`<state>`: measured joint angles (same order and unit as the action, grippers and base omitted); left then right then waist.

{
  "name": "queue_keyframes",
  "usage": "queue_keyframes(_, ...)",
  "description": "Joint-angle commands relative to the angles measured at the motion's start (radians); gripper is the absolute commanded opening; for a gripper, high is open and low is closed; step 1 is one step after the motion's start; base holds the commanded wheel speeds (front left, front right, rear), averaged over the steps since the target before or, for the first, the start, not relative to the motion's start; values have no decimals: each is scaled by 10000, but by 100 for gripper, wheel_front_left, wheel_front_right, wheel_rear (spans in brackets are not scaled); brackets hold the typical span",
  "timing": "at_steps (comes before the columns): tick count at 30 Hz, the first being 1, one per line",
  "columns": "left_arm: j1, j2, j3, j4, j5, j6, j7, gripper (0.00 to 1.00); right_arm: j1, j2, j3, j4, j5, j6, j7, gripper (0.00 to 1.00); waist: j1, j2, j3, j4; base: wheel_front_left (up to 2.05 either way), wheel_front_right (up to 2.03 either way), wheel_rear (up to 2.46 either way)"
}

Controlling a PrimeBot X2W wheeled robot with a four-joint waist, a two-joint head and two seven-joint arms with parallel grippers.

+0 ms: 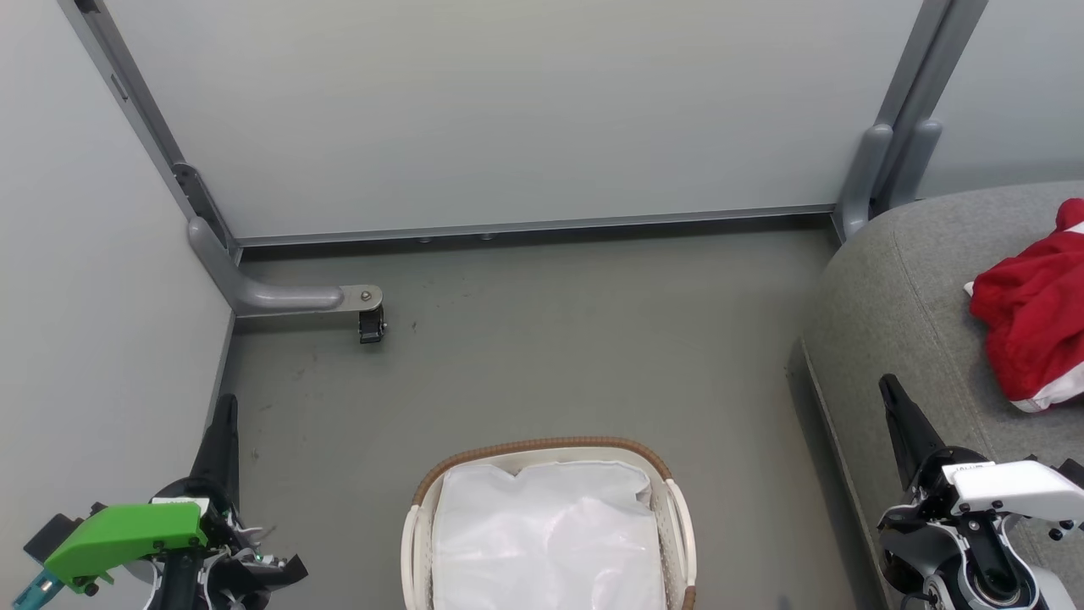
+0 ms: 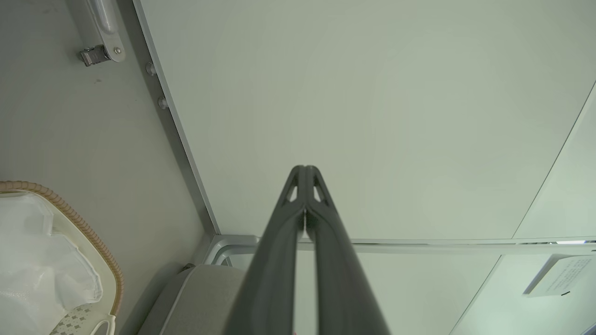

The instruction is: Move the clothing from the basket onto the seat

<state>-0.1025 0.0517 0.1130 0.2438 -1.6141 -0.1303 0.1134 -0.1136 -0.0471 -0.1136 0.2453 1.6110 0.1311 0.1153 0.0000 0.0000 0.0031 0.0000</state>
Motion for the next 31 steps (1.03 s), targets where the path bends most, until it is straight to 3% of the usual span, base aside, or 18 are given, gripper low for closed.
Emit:
queue_keyframes(1, -112, -4, 27, -5, 11, -7, 35, 0, 104, -60, -19, -35, 36, -7, 15, 0, 0, 0, 0, 0, 0, 0, 0)
queue_keyframes(31, -114, -9, 35, -5, 21, -7, 43, 0, 104, -60, -18, -34, 37, -7, 14, 0, 0, 0, 0, 0, 0, 0, 0)
